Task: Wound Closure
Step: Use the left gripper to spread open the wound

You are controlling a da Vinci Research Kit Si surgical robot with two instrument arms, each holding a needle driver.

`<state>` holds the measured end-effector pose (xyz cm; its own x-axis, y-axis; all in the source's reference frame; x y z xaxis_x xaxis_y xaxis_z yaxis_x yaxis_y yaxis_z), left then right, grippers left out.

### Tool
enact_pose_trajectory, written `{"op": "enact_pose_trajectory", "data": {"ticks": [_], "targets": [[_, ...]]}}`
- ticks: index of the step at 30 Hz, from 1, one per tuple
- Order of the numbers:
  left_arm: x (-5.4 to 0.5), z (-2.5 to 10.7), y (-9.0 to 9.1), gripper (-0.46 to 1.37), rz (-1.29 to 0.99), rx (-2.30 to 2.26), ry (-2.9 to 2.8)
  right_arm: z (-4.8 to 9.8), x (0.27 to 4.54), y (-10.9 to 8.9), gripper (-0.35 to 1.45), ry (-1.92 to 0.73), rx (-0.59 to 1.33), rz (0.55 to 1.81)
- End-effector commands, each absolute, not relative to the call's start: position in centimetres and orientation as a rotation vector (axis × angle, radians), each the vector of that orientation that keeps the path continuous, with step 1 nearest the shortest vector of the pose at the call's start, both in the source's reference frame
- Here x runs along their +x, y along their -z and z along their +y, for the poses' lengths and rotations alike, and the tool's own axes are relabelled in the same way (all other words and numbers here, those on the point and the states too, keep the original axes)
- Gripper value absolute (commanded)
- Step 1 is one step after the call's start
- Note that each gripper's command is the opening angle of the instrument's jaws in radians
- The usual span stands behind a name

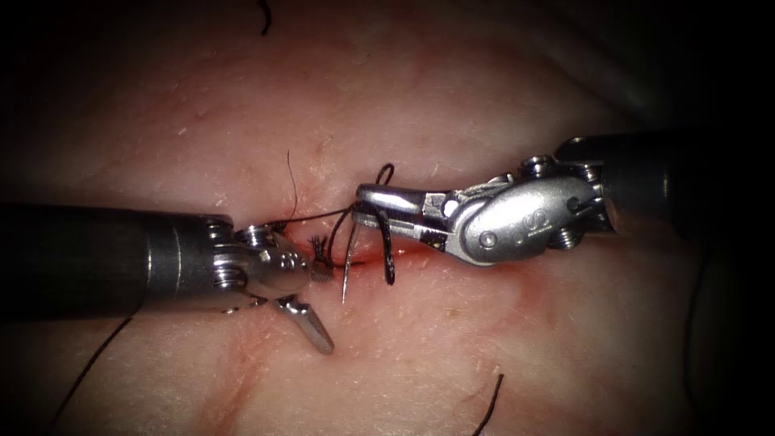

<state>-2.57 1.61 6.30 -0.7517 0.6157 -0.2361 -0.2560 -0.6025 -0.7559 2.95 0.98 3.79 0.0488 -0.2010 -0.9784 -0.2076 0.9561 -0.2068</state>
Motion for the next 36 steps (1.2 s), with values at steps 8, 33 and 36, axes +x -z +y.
{"op": "enact_pose_trajectory", "data": {"ticks": [8, 33, 36], "targets": [[-2.58, 1.63, -6.25, 0.79, -1.005, -0.675, -2.339, 1.01, 2.91, -3.72, -0.35, -0.025, -0.34, 1.546], [-2.69, 1.87, -5.82, -0.35, -0.969, -0.884, -2.331, 1.11, 2.41, -3.46, -0.35, -0.083, -0.355, 1.56], [-2.7, 1.91, -5.83, -0.35, -0.951, -0.937, -2.349, 1.11, 2.38, -3.45, -0.35, -0.087, -0.359, 1.553]]}}
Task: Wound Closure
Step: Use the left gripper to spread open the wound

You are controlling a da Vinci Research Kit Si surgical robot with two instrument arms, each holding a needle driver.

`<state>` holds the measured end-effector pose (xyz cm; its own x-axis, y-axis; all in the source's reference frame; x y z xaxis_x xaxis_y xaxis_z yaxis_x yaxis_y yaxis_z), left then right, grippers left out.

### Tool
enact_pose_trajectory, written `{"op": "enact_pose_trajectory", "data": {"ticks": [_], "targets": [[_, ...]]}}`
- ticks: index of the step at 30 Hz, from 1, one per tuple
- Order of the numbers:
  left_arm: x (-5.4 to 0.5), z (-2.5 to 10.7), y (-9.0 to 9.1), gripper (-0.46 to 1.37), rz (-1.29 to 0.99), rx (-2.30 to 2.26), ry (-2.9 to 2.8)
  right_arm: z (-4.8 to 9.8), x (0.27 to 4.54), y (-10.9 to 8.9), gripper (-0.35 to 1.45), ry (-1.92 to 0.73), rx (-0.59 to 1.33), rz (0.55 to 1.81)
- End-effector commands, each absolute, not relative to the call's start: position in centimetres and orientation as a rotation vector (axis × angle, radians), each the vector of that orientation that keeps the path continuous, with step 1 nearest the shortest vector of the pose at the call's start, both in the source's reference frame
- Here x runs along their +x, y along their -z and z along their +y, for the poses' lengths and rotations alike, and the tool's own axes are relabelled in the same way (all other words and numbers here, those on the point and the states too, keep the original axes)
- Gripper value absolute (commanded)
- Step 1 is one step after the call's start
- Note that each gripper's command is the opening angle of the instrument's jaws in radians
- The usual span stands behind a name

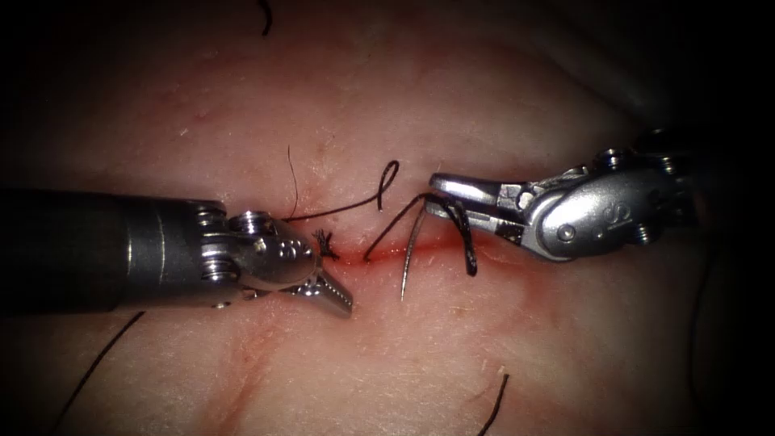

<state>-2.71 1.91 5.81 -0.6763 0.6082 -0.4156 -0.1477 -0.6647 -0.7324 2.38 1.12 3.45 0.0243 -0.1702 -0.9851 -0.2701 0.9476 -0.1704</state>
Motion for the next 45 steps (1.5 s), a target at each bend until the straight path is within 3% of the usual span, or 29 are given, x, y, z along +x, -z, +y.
{"op": "enact_pose_trajectory", "data": {"ticks": [1, 20, 45], "targets": [[-2.7, 1.9, -5.8, -0.35, -0.949, -0.941, -2.354, 1.1, 2.38, -3.5, -0.35, -0.087, -0.359, 1.552], [-2.75, 2.1, -6.3, -0.35, -0.72, -0.853, -2.434, 1.1, 2.36, -3.4, -0.35, -0.091, -0.364, 1.559], [-2.67, 2.2, -6.9, -0.35, -0.608, -0.529, -2.625, 1.1, 2.37, -3.4, -0.35, -0.096, -0.367, 1.562]]}}
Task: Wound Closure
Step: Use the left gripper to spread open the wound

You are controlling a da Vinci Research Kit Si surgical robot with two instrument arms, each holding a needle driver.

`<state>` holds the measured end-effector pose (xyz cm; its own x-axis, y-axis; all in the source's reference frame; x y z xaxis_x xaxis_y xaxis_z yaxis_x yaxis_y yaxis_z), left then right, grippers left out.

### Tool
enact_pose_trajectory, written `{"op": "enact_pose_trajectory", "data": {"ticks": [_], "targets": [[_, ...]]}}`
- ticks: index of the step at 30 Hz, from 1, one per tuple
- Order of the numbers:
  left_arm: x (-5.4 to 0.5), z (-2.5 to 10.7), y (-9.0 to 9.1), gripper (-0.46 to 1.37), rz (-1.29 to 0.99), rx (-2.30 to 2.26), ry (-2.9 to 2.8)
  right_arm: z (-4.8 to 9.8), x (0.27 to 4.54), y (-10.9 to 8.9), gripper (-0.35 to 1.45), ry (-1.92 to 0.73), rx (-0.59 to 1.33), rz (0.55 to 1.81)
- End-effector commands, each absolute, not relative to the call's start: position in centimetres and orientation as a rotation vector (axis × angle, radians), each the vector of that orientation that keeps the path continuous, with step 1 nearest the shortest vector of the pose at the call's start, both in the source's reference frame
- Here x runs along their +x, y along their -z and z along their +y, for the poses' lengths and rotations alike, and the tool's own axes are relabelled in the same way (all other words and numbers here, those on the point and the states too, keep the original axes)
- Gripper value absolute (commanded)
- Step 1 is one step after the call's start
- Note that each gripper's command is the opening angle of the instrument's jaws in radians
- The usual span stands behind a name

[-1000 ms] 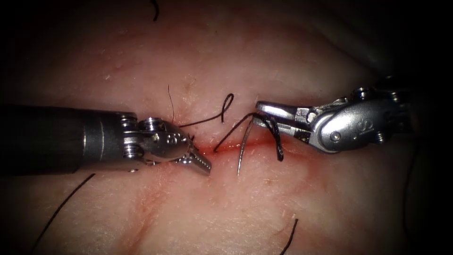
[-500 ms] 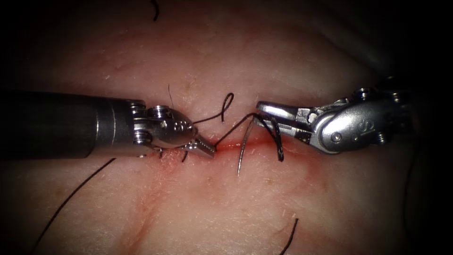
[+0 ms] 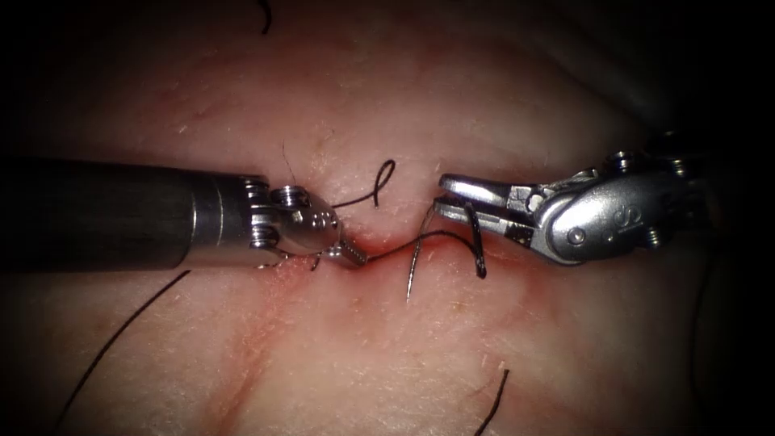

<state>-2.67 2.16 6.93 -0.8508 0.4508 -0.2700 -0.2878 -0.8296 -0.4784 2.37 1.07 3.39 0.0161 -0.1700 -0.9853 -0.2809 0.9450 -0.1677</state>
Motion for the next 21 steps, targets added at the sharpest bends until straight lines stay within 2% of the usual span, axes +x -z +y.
{"op": "enact_pose_trajectory", "data": {"ticks": [1, 9, 13, 14, 15, 17, 21], "targets": [[-2.67, 2.18, -6.93, -0.35, -0.6, -0.523, -2.628, 1.07, 2.38, -3.39, -0.35, -0.096, -0.367, 1.562], [-2.67, 2.15, -6.94, -0.35, -0.593, -0.409, -2.68, 1.06, 2.4, -3.39, -0.35, -0.097, -0.369, 1.561], [-2.65, 2.06, -6.89, -0.35, -0.673, -0.336, -2.704, 1.05, 2.44, -3.4, -0.35, -0.098, -0.372, 1.559], [-2.65, 2.05, -6.88, -0.25, -0.693, -0.33, -2.705, 1.05, 2.45, -3.41, -0.35, -0.093, -0.377, 1.557], [-2.65, 2.04, -6.87, 0.08, -0.71, -0.331, -2.703, 1.05, 2.46, -3.41, -0.35, -0.089, -0.382, 1.555], [-2.66, 2.03, -6.86, 0.61, -0.755, -0.344, -2.693, 1.07, 2.48, -3.42, -0.35, -0.077, -0.398, 1.548], [-2.66, 2.0, -6.85, 0.82, -0.796, -0.364, -2.68, 1.07, 2.53, -3.45, -0.35, -0.073, -0.407, 1.543]]}}
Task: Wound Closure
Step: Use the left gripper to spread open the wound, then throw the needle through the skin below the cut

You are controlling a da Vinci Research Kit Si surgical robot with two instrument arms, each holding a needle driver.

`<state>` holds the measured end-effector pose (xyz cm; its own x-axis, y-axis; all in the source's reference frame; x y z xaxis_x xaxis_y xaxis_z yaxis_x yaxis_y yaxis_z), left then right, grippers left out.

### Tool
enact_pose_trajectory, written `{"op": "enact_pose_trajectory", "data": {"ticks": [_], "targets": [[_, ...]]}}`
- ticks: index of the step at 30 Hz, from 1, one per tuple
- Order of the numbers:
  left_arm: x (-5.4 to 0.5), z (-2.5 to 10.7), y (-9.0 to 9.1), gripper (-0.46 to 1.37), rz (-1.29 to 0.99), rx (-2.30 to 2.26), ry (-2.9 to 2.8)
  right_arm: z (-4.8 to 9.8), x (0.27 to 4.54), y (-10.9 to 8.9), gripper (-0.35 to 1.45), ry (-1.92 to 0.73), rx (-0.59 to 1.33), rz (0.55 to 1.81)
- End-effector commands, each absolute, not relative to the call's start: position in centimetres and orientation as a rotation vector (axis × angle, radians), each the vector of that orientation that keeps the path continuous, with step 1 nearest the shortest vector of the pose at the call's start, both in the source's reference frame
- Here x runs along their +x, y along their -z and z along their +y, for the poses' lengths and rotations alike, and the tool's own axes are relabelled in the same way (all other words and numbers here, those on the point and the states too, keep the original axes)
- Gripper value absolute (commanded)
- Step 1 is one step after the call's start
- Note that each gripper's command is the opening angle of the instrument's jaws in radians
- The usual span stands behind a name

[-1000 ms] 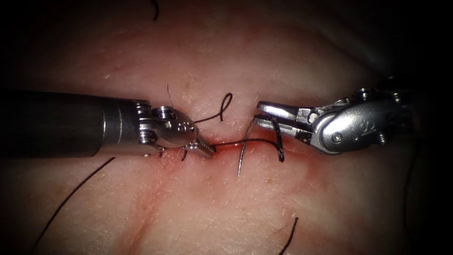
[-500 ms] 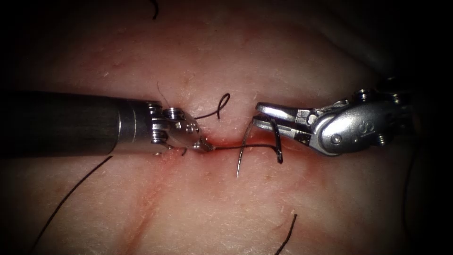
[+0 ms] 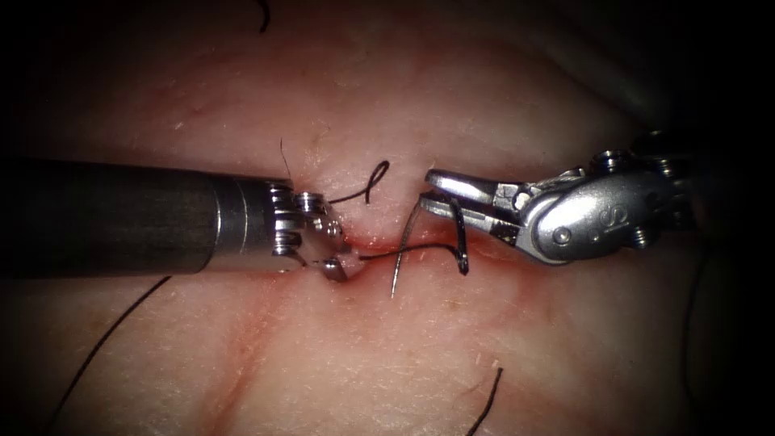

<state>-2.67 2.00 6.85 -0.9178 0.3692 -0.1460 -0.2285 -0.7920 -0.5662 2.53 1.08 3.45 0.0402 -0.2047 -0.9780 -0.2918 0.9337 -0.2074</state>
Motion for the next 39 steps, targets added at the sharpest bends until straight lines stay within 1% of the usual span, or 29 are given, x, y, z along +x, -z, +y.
{"op": "enact_pose_trajectory", "data": {"ticks": [1, 2, 8, 13, 16, 22, 27, 35, 39], "targets": [[-2.66, 2.0, -6.84, 0.85, -0.797, -0.364, -2.681, 1.07, 2.54, -3.46, -0.35, -0.069, -0.413, 1.541], [-2.66, 1.99, -6.84, 0.89, -0.796, -0.368, -2.68, 1.07, 2.55, -3.47, -0.35, -0.069, -0.414, 1.54], [-2.66, 1.95, -6.81, 0.89, -0.805, -0.371, -2.679, 1.06, 2.63, -3.56, -0.35, -0.062, -0.429, 1.533], [-2.67, 1.96, -6.78, 0.79, -0.805, -0.405, -2.662, 1.03, 2.7, -3.68, -0.35, -0.028, -0.457, 1.514], [-2.67, 1.97, -6.75, 0.79, -0.81, -0.414, -2.655, 1.0, 2.77, -3.8, -0.35, 0.011, -0.468, 1.487], [-2.68, 2.01, -6.62, 0.75, -0.821, -0.451, -2.623, 0.93, 2.82, -4.02, -0.35, 0.031, -0.491, 1.48], [-2.7, 2.02, -6.56, 0.8, -0.828, -0.46, -2.615, 0.91, 2.85, -4.04, -0.35, 0.033, -0.492, 1.477], [-2.71, 2.01, -6.51, 0.8, -0.817, -0.483, -2.604, 0.87, 2.87, -4.09, -0.35, 0.026, -0.46, 1.469], [-2.66, 2.12, -6.35, 0.68, -0.723, -0.509, -2.613, 0.87, 2.87, -4.11, -0.35, 0.029, -0.436, 1.457]]}}
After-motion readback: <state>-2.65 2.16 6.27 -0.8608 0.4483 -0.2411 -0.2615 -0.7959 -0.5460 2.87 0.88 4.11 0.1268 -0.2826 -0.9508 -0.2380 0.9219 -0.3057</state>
